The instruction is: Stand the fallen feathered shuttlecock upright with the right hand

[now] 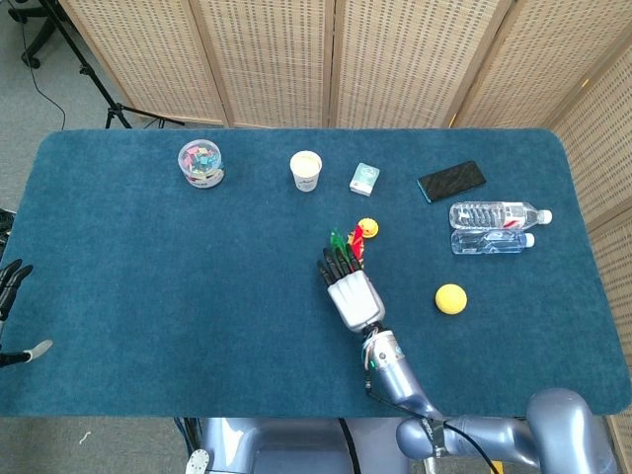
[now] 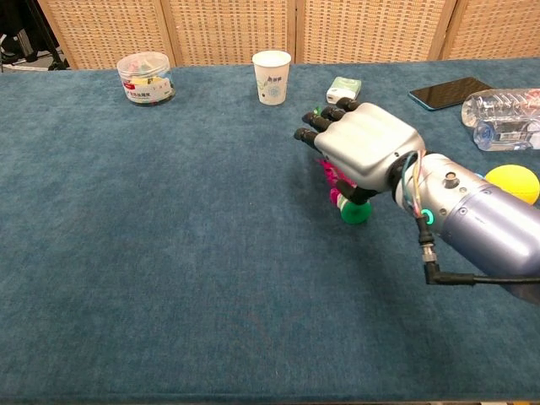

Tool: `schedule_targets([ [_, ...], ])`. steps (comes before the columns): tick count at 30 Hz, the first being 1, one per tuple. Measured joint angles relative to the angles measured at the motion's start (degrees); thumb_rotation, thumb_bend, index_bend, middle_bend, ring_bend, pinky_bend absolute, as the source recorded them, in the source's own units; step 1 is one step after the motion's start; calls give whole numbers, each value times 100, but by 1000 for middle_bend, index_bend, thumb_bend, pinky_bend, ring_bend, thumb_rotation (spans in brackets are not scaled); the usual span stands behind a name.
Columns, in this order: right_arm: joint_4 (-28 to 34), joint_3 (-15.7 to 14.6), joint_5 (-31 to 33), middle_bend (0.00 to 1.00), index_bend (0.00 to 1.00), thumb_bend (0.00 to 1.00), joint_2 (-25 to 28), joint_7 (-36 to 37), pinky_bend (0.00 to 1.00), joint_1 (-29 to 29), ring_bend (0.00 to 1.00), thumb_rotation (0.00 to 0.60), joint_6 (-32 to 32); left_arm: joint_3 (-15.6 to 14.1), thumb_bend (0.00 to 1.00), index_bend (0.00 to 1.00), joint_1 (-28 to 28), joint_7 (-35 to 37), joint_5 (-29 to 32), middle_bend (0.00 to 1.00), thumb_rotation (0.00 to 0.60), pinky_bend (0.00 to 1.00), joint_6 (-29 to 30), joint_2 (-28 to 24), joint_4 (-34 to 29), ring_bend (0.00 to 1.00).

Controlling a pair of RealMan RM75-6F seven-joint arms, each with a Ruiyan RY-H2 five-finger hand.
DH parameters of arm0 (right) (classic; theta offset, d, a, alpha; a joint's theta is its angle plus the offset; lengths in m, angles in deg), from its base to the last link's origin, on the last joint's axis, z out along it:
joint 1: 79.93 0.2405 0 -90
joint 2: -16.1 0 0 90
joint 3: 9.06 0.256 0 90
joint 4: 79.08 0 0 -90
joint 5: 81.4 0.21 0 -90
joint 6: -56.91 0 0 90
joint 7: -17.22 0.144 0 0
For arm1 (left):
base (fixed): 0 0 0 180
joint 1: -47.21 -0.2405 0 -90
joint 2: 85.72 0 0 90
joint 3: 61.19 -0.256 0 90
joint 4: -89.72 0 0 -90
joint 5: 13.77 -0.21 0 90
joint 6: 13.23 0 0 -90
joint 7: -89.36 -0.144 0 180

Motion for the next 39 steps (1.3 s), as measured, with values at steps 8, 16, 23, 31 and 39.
schedule_targets([
  [8, -139, 1, -74, 0, 0, 0, 299, 260, 0, -111, 0, 600, 12, -15, 0, 0, 17, -60, -28, 0, 600, 0, -24, 14, -16, 0],
  [16, 45, 218, -282, 0, 0, 0, 706, 473, 0, -82, 0, 600, 139, -5, 0, 0, 43, -120, 1, 0, 600, 0, -62, 26, -36, 0],
  [23, 731, 575, -350, 0, 0, 0, 900, 598, 0, 103, 0, 600, 169, -13, 0, 0, 45, -166, -5, 0, 600, 0, -61, 34, -59, 0],
  [31, 739, 509, -245, 0, 0, 0, 569, 217, 0, 332, 0, 600, 65, -20, 0, 0, 65, -196, -7, 0, 600, 0, -95, 43, -63, 0],
  [39, 521, 317, -52, 0, 0, 0, 128, -174, 0, 426, 0, 600, 68, -6, 0, 0, 83, -135, 24, 0, 600, 0, -130, 31, -36, 0],
])
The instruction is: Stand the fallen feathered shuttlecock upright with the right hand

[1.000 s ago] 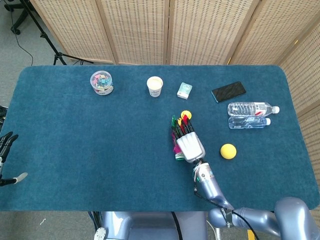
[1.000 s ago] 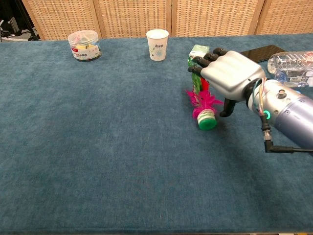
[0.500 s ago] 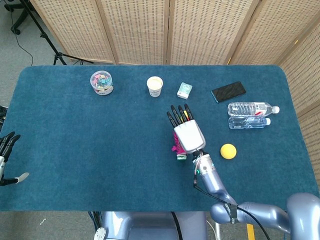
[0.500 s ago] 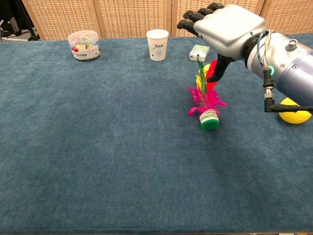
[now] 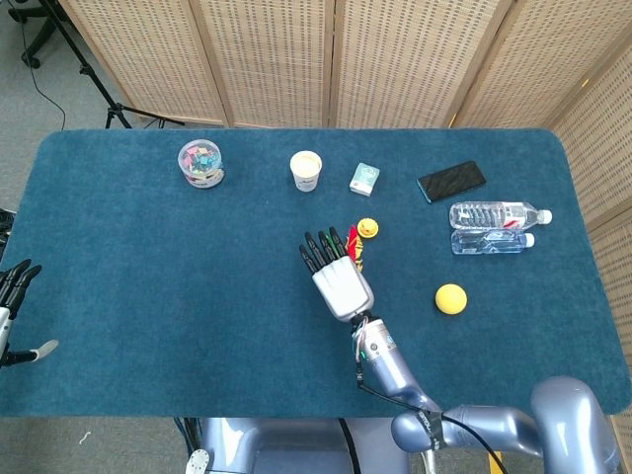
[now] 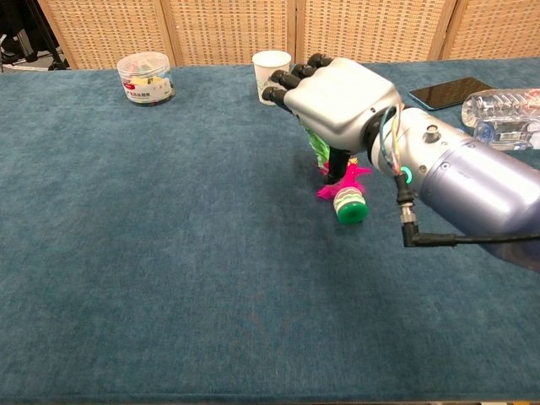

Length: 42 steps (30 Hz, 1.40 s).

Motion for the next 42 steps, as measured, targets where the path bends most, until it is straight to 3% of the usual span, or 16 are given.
schedule_targets([
  [19, -779, -548, -111, 0, 0, 0, -668, -129, 0, -205, 0, 600, 149, -9, 0, 0, 1, 24, -27, 0, 600, 0, 22, -5, 9, 0],
  [33, -1157, -655, -229, 0, 0, 0, -186, 173, 0, -551, 0, 600, 229, -34, 0, 0, -4, -19, -66, 0, 600, 0, 37, 3, -17, 0],
  [42, -1457, -561, -311, 0, 0, 0, 246, 253, 0, -627, 0, 600, 220, -49, 0, 0, -7, -97, -74, 0, 600, 0, 37, 12, -54, 0],
])
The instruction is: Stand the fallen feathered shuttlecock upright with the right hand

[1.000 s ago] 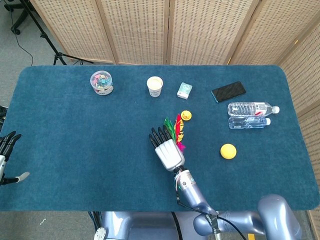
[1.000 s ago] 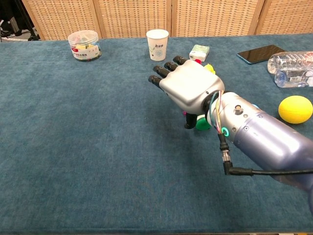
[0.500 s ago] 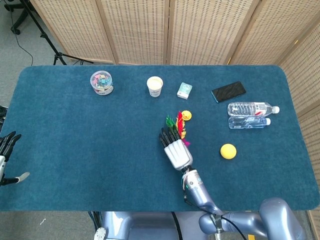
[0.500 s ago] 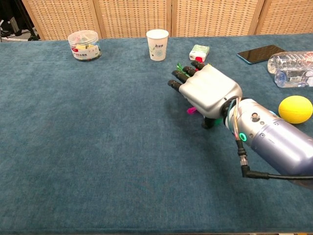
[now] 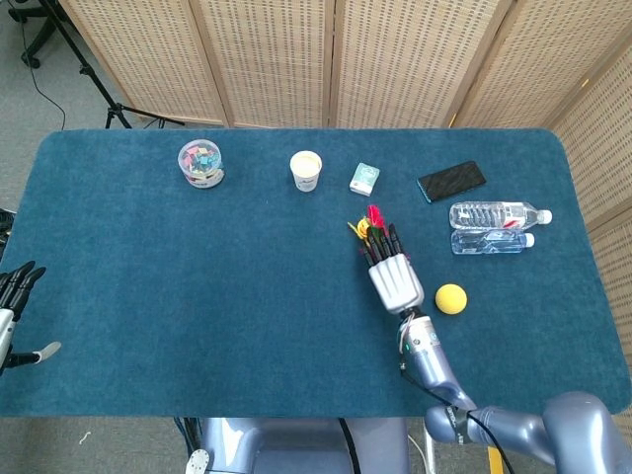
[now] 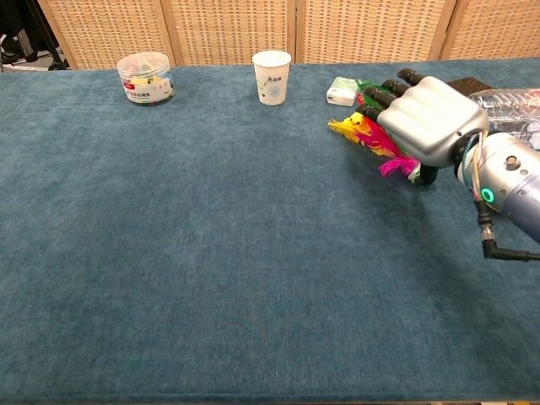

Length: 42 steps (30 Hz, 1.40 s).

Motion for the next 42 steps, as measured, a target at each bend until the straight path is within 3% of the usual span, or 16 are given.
schedule_targets([
  [7, 4, 126, -13, 0, 0, 0, 369, 4, 0, -30, 0, 600, 0, 0, 0, 0, 12, 23, 20, 0, 600, 0, -34, -14, -2, 0],
  [13, 979, 304, 51, 0, 0, 0, 844, 235, 0, -128, 0, 600, 45, 5, 0, 0, 22, 65, 41, 0, 600, 0, -61, -30, -5, 0],
  [17, 1653, 704, 382, 0, 53, 0, 1194, 714, 0, -156, 0, 600, -44, -1, 0, 0, 29, 72, 32, 0, 600, 0, -72, -33, -13, 0],
  [23, 1848, 1422, 1351, 0, 212, 0, 1336, 1724, 0, -112, 0, 600, -367, 7, 0, 0, 43, 131, 50, 0, 600, 0, -99, -53, -14, 0],
  [27, 1659, 1761, 2090, 0, 272, 25, 1205, 1922, 0, 81, 0, 600, -551, 10, 0, 0, 51, 194, 54, 0, 600, 0, -114, -73, -1, 0],
  [32, 1241, 1958, 2658, 0, 305, 78, 953, 1945, 0, 316, 0, 600, -654, 13, 0, 0, 79, 232, 53, 0, 600, 0, -158, -78, 29, 0],
  [42, -41, 2462, 4271, 0, 380, 152, 519, 2057, 0, 803, 0, 600, -1186, 51, 0, 0, 162, 237, 200, 0, 600, 0, -351, -71, 53, 0],
])
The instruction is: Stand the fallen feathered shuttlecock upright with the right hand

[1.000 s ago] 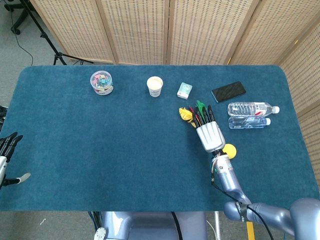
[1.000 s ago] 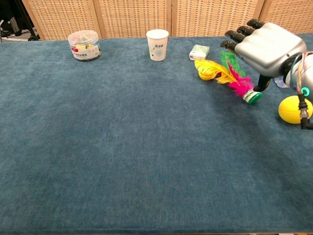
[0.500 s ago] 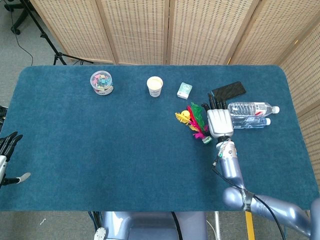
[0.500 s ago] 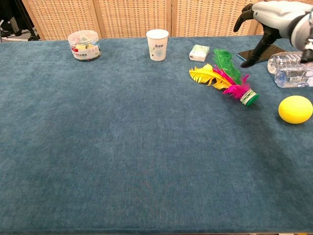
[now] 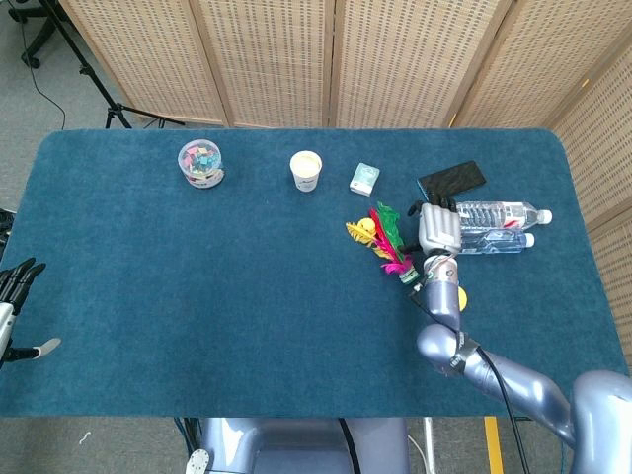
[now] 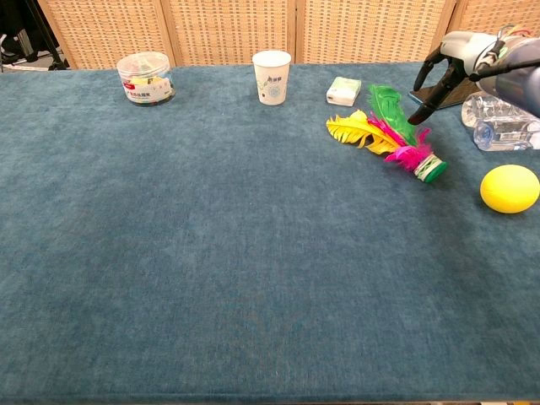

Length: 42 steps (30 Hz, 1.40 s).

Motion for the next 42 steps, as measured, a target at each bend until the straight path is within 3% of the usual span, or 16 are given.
schedule_targets([
  [9, -925, 285, 615, 0, 472, 208, -301, 273, 0, 439, 0, 600, -561, 59, 0, 0, 79, -105, 210, 0, 600, 0, -202, 28, -7, 0],
  [19, -1352, 276, 872, 0, 523, 260, -472, 446, 0, 612, 0, 600, -897, 85, 0, 0, 134, -184, 318, 0, 600, 0, -324, 59, 4, 0],
  [25, -1567, 231, 957, 0, 558, 381, -523, 523, 0, 657, 0, 600, -1073, 95, 0, 0, 145, -217, 354, 0, 600, 0, -350, 75, 14, 0],
  [42, -1250, 130, 1051, 0, 648, 568, -311, 772, 0, 581, 0, 600, -1247, 79, 0, 0, 137, -243, 337, 0, 600, 0, -340, 86, 4, 0],
])
